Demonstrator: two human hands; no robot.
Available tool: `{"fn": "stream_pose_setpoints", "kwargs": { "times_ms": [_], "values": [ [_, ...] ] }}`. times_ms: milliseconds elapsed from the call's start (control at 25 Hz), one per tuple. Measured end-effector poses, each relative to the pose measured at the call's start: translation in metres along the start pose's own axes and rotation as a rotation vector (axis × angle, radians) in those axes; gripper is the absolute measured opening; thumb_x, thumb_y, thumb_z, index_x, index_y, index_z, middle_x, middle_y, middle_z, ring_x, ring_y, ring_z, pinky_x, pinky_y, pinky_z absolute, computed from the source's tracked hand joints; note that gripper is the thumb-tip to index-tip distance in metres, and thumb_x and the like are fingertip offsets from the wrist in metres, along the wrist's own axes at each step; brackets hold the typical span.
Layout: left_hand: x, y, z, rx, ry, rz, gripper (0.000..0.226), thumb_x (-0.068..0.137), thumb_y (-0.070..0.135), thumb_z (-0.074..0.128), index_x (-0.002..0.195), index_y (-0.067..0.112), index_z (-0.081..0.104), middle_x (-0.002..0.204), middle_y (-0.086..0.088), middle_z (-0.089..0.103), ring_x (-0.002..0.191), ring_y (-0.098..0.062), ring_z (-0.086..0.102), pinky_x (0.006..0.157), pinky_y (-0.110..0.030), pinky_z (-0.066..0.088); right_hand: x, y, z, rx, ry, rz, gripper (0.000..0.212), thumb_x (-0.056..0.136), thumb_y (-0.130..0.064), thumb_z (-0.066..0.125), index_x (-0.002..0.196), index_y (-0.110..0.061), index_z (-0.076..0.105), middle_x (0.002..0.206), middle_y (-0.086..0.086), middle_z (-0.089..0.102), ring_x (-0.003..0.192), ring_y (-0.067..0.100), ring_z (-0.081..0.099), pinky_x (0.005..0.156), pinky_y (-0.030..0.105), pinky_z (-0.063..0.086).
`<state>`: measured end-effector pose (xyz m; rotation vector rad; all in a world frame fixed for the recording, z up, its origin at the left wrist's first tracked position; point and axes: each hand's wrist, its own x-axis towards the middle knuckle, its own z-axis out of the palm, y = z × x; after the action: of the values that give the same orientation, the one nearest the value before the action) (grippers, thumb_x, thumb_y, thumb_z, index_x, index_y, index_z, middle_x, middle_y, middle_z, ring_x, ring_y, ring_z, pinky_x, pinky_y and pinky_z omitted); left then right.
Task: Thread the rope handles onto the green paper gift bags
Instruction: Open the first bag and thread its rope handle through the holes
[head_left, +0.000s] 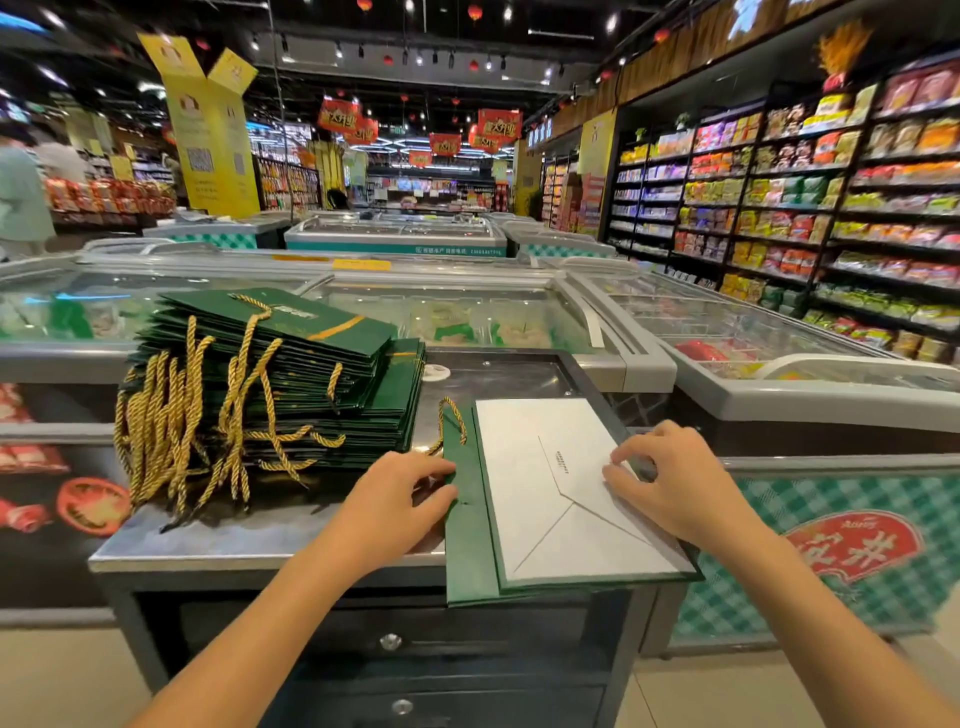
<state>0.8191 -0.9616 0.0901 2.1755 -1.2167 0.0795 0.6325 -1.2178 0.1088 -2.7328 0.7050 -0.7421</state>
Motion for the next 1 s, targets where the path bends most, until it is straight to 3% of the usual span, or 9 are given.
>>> {"fn": "stream_pose_setpoints", "kwargs": {
  "times_ms": [80,240,360,480,600,680,800,920,1000],
  "values": [
    [0.000,-0.003,0.003,0.019,0.015,0.041,0.030,0.099,0.031,0.060,0.126,0.021,0.068,0.117,0.005,0.068,0.110,-0.015,0.056,0.094,-0.030,0.044,0.005,-0.011,0.002,-0.058,-0.037,0.021,0.028,0.090,-0.046,0.068,0.110,-0.028,0.074,0.104,-0.003,0.056,0.102,0.021,0.052,0.086,0.042,0.050],
    [0.000,-0.010,0.010,0.039,0.044,0.048,0.035,0.100,0.034,0.058,0.133,0.025,0.064,0.124,0.009,0.066,0.114,-0.013,0.053,0.099,-0.029,0.042,0.028,-0.052,0.014,0.054,-0.090,-0.044,0.029,0.093,-0.044,0.066,0.115,-0.025,0.071,0.106,-0.005,0.062,0.099,0.015,0.059,0.087,0.035,0.051],
    [-0.002,-0.010,0.013,0.098,0.095,0.078,0.036,0.100,0.039,0.055,0.133,0.027,0.064,0.126,0.014,0.066,0.113,-0.011,0.053,0.099,-0.029,0.043,0.067,-0.091,0.036,0.099,-0.190,-0.094,0.042,0.095,-0.045,0.065,0.126,-0.017,0.067,0.116,0.001,0.068,0.102,0.016,0.063,0.090,0.033,0.052],
    [-0.001,-0.011,0.013,0.116,0.094,0.090,0.038,0.100,0.043,0.052,0.133,0.029,0.063,0.126,0.016,0.065,0.111,-0.010,0.052,0.100,-0.032,0.043,0.110,-0.125,0.065,0.180,-0.278,-0.031,0.061,0.094,-0.049,0.066,0.139,-0.008,0.057,0.130,0.010,0.067,0.116,0.025,0.063,0.099,0.041,0.052],
    [0.000,-0.013,0.013,0.101,0.080,0.094,0.039,0.099,0.045,0.052,0.133,0.029,0.064,0.125,0.015,0.065,0.111,-0.009,0.051,0.102,-0.035,0.043,0.136,-0.136,0.092,0.239,-0.302,0.055,0.065,0.091,-0.036,0.073,0.145,-0.007,0.050,0.137,0.013,0.061,0.124,0.030,0.059,0.104,0.044,0.050],
    [0.000,-0.015,0.013,0.110,0.081,0.104,0.039,0.100,0.046,0.051,0.131,0.028,0.065,0.125,0.014,0.065,0.111,-0.010,0.050,0.102,-0.035,0.042,0.144,-0.136,0.100,0.461,-0.345,0.152,0.053,0.089,-0.023,0.076,0.137,-0.010,0.057,0.130,0.012,0.064,0.113,0.026,0.063,0.095,0.041,0.055],
    [0.001,-0.017,0.015,0.132,0.080,0.105,0.039,0.101,0.046,0.049,0.131,0.028,0.065,0.125,0.014,0.063,0.114,-0.010,0.049,0.103,-0.035,0.040,0.142,-0.132,0.081,0.966,-0.352,0.279,0.023,0.091,-0.018,0.073,0.112,-0.008,0.071,0.092,0.004,0.068,0.072,0.011,0.059,0.061,0.021,0.049],
    [0.002,-0.018,0.016,0.154,0.072,0.098,0.040,0.101,0.047,0.048,0.132,0.028,0.065,0.127,0.013,0.061,0.118,-0.010,0.048,0.104,-0.034,0.038,0.136,-0.118,0.040,1.289,-0.251,0.323,0.022,0.092,-0.015,0.072,0.112,-0.006,0.071,0.072,-0.001,0.063,0.056,0.009,0.049,0.052,0.019,0.043],
    [0.002,-0.019,0.017,0.151,0.072,0.095,0.040,0.101,0.047,0.048,0.132,0.029,0.065,0.128,0.013,0.061,0.118,-0.010,0.048,0.105,-0.035,0.039,0.128,-0.105,0.014,1.251,-0.241,0.268,0.027,0.092,-0.016,0.071,0.118,-0.007,0.071,0.079,0.001,0.067,0.060,0.011,0.054,0.055,0.022,0.049]
  ]
}}
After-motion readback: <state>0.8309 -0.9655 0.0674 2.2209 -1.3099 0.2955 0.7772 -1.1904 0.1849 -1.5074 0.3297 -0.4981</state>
